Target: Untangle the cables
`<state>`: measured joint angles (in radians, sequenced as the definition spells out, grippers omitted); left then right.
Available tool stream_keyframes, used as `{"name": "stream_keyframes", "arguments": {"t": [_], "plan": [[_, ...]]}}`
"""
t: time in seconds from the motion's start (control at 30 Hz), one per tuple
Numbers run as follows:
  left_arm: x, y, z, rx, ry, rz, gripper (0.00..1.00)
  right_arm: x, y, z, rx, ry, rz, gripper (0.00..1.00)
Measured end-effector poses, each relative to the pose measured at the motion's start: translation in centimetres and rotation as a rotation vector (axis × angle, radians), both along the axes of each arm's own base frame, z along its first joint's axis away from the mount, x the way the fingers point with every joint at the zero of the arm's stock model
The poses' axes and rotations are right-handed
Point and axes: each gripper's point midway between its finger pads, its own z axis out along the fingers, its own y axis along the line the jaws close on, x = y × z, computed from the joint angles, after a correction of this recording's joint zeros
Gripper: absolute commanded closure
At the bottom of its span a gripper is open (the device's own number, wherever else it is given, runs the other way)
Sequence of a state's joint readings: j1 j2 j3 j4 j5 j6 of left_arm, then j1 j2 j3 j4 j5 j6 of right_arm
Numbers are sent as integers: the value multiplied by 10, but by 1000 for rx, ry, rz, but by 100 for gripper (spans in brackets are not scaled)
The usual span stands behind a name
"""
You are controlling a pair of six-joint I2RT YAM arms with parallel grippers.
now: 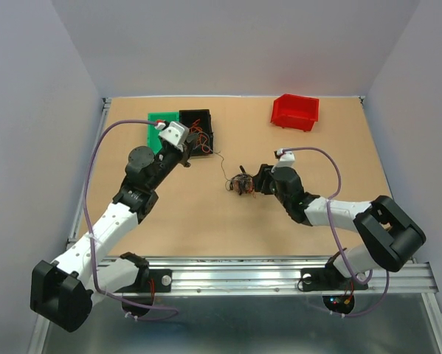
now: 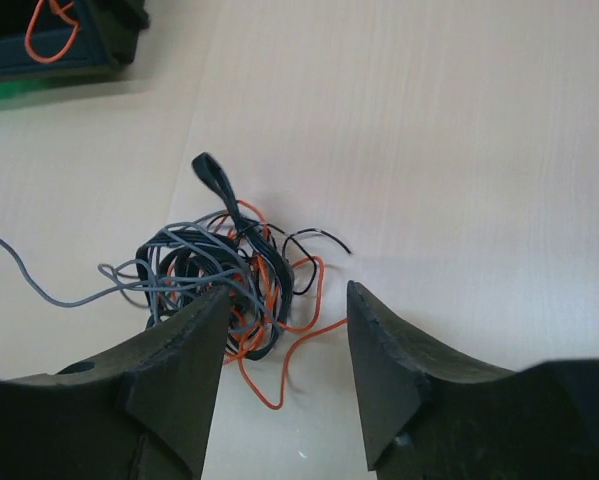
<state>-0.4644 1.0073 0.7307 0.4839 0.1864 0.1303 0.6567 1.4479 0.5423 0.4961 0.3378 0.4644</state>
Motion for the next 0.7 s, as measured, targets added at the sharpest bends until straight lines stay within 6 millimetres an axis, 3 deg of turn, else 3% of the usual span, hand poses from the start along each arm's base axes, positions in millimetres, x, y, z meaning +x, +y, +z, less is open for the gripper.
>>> {"name": "stream_keyframes", "arguments": {"t": [0.27, 0.43, 0.6, 0.67, 0.7], "plan": [[-13, -19, -2, 13, -5, -131, 100, -13, 31, 9, -35, -61, 206, 37], [-15, -21, -5, 18, 3, -150, 100, -18, 67, 18, -50, -119, 354, 37], [-17, -20, -1, 15, -4, -150, 100, -15, 105, 13, -73, -157, 466, 38], [-18, -19, 2, 11, -12, -148, 100, -15, 116, 8, -101, -168, 494, 42], [-18, -18, 3, 9, -15, -141, 100, -14, 123, 5, -117, -172, 503, 55]]}}
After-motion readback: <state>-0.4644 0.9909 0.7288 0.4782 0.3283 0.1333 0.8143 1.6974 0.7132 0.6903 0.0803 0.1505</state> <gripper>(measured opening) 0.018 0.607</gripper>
